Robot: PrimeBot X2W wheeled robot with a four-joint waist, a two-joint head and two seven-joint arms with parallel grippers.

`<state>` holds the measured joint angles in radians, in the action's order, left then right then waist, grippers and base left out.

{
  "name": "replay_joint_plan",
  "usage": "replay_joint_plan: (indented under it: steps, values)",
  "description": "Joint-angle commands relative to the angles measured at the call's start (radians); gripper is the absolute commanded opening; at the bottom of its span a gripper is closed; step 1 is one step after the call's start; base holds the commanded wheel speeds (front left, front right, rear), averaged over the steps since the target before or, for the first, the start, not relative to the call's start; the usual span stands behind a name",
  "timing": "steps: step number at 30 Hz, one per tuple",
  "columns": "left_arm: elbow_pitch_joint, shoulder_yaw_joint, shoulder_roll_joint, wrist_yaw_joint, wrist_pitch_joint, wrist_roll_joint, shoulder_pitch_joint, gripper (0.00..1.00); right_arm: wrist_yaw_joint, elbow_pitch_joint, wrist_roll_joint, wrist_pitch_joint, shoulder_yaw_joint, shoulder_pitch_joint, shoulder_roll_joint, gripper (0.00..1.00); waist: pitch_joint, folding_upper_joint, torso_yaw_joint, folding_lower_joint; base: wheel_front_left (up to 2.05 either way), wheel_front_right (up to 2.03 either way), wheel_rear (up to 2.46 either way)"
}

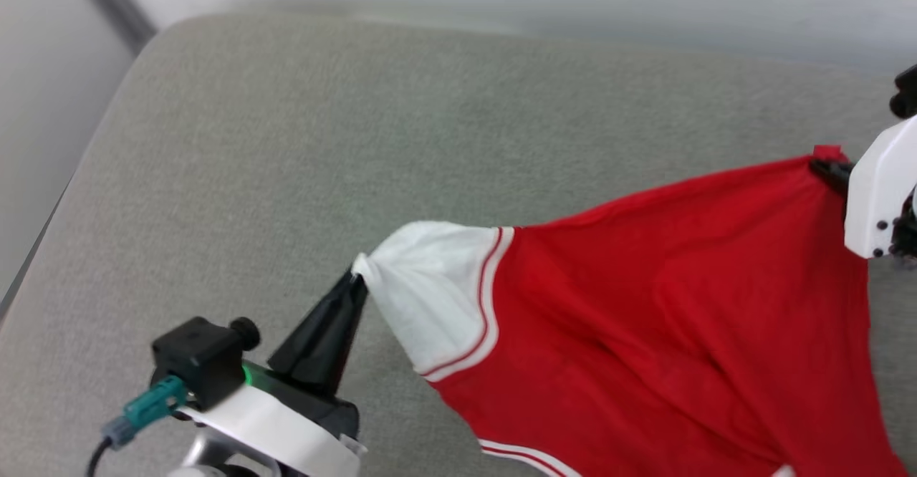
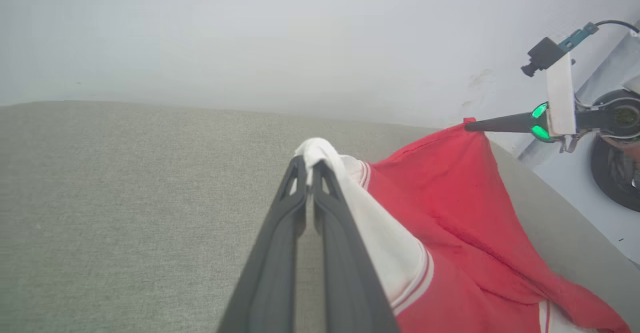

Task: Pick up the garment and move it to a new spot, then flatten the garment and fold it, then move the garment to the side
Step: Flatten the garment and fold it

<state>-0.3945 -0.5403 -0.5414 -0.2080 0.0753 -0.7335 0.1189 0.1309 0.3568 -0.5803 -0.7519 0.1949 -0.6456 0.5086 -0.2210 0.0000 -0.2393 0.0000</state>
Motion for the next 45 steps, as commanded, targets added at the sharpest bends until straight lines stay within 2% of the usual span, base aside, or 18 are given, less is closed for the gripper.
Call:
replay_joint_plan:
  steps: [1,9,18,27,36,40,45]
  values:
    - [-0.012,0.016,-0.014,-0.006,-0.004,-0.001,0.000,0.00,0.000,-0.027,-0.012,0.012,-0.002,0.000,0.011,0.00,0.062,0.0000,0.054,0.0000,0.00,0.00,0.00]
    - [-0.088,0.104,-0.078,-0.022,-0.028,-0.004,0.073,0.00,0.000,-0.209,-0.066,0.004,-0.060,-0.018,0.020,0.00,0.151,0.0000,0.147,0.0000,0.00,0.00,0.00]
    - [-0.159,0.201,-0.094,-0.018,-0.052,-0.022,0.257,0.00,0.000,-0.443,-0.088,-0.076,-0.183,-0.037,-0.052,0.00,0.182,0.0000,0.242,0.0000,0.00,0.00,0.00]
    - [-0.192,0.313,-0.144,-0.022,-0.094,-0.055,0.417,0.00,0.000,-0.626,-0.091,-0.165,-0.261,-0.044,-0.129,0.00,0.168,0.0000,0.314,0.0000,0.00,0.00,0.00]
    - [-0.137,0.385,-0.183,-0.012,-0.167,-0.107,0.626,0.00,0.000,-0.703,-0.075,-0.169,-0.310,-0.125,-0.173,0.00,0.058,0.0000,0.355,0.0000,0.00,0.00,0.00]
    - [-0.066,0.375,-0.202,0.024,-0.205,-0.118,0.759,0.00,0.000,-0.694,-0.057,-0.132,-0.322,-0.191,-0.159,0.00,-0.028,0.0000,0.358,0.0000,0.00,0.00,0.00]
    - [0.067,0.345,-0.222,0.083,-0.232,-0.075,0.974,0.00,0.000,-0.650,-0.021,-0.052,-0.313,-0.307,-0.128,0.00,-0.172,0.0000,0.354,0.0000,0.00,0.00,0.00]
